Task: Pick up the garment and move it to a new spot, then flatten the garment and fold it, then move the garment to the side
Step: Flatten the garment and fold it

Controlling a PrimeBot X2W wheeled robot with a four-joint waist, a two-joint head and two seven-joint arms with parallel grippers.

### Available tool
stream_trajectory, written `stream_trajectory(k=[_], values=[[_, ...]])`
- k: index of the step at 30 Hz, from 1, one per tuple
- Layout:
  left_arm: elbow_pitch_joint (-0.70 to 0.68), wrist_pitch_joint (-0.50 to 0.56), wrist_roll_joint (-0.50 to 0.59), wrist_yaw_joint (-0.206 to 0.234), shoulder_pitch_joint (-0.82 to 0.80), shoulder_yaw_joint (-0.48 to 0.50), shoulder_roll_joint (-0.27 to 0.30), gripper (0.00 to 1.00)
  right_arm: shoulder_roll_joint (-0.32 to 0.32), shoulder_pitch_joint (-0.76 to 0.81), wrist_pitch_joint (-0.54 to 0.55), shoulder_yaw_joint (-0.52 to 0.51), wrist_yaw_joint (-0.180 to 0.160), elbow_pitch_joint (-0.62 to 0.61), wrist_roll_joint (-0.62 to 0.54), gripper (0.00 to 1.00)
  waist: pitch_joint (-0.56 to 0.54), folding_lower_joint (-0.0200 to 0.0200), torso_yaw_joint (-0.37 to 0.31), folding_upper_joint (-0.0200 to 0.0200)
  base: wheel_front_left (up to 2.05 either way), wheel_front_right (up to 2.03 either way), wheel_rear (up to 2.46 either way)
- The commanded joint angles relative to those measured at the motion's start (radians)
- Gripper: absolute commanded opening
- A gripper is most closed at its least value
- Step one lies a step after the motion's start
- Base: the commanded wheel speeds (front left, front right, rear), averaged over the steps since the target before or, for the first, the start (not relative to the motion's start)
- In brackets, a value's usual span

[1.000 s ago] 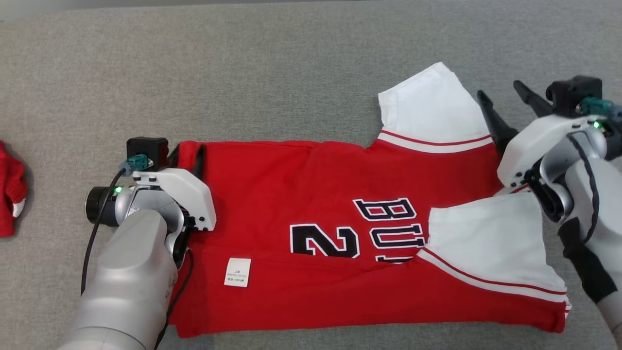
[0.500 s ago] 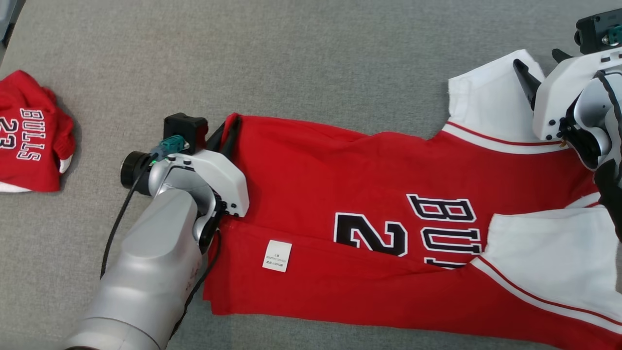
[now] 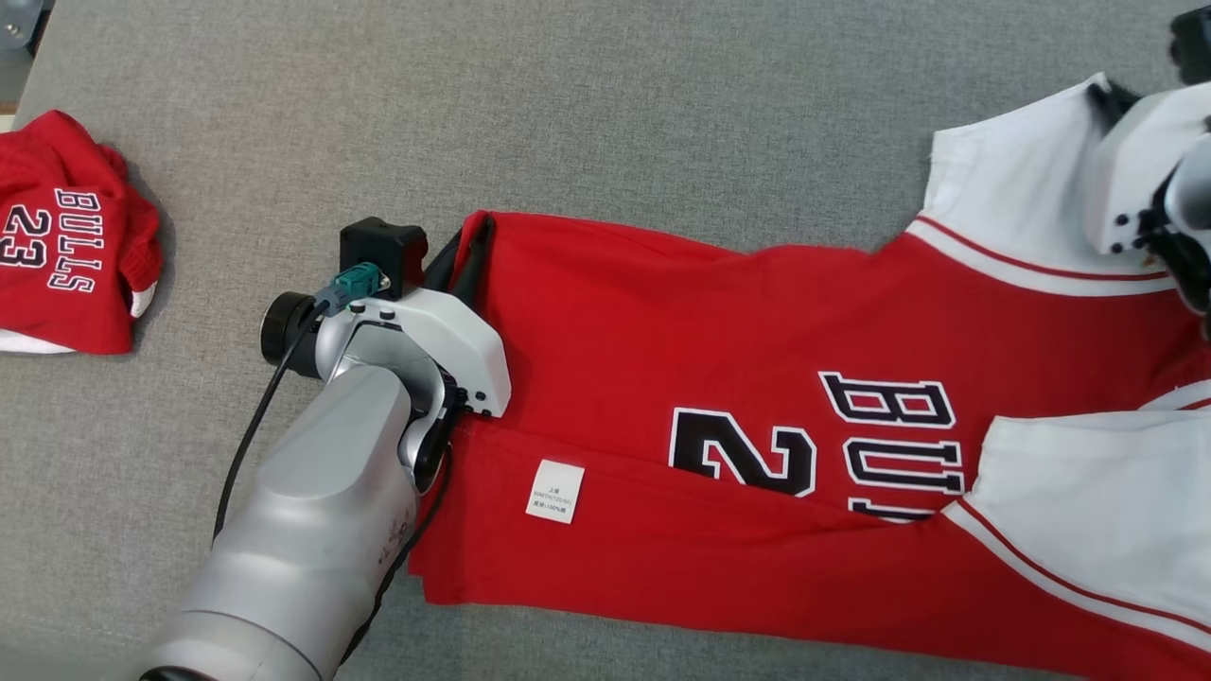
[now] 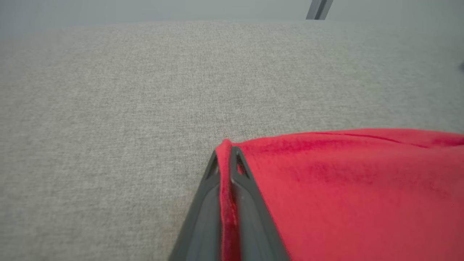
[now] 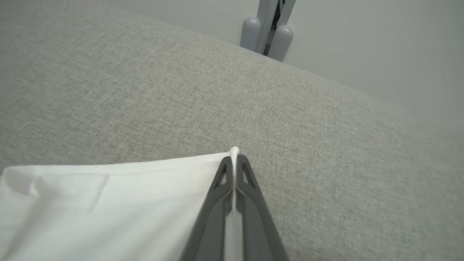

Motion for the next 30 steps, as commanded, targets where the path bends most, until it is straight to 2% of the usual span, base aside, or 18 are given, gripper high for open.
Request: stream_trajectory(k=[1, 3, 5, 8, 14, 22, 30], values=[[0.009, -0.006, -0.011, 0.014, -0.016, -0.002, 0.004, 0.0, -0.022, -0.027, -0.057, -0.013, -0.001, 0.017, -0.018, 0.0, -0.005, 0.0, -0.001, 0.0, 0.0, 0.0, 0.0], [0.003, -0.019, -0.006, 0.045, -0.048, 0.035, 0.008, 0.0, -0.029, -0.055, -0.206, -0.064, -0.001, 0.07, -0.051, 0.0, -0.019, 0.0, -0.008, 0.0, 0.0, 0.0, 0.0], [-0.057, -0.019, 0.027, 0.062, -0.039, 0.079, 0.031, 0.0, -0.016, -0.066, -0.288, -0.105, -0.001, 0.096, -0.067, 0.0, -0.03, 0.0, -0.02, 0.0, 0.0, 0.0, 0.0], [-0.132, -0.018, 0.075, 0.072, 0.026, 0.134, 0.048, 0.0, 0.003, -0.048, -0.354, -0.171, -0.001, 0.117, -0.061, 0.0, -0.066, 0.0, -0.041, 0.0, 0.0, 0.0, 0.0], [-0.156, -0.019, 0.118, 0.059, 0.128, 0.184, 0.067, 0.0, 0.061, 0.059, -0.382, -0.229, -0.001, 0.1, -0.03, 0.0, -0.149, 0.0, -0.086, 0.0, 0.0, 0.0, 0.0], [-0.183, -0.019, 0.168, 0.05, 0.313, 0.279, 0.097, 0.0, 0.084, 0.378, -0.382, -0.307, -0.001, -0.15, 0.019, 0.0, -0.272, 0.0, -0.165, 0.0, 0.0, 0.0, 0.0], [-0.202, -0.019, 0.214, 0.04, 0.442, 0.333, 0.088, 0.0, 0.129, 0.65, -0.382, -0.373, -0.001, -0.308, 0.067, 0.0, -0.33, 0.0, -0.203, 0.0, 0.0, 0.0, 0.0]])
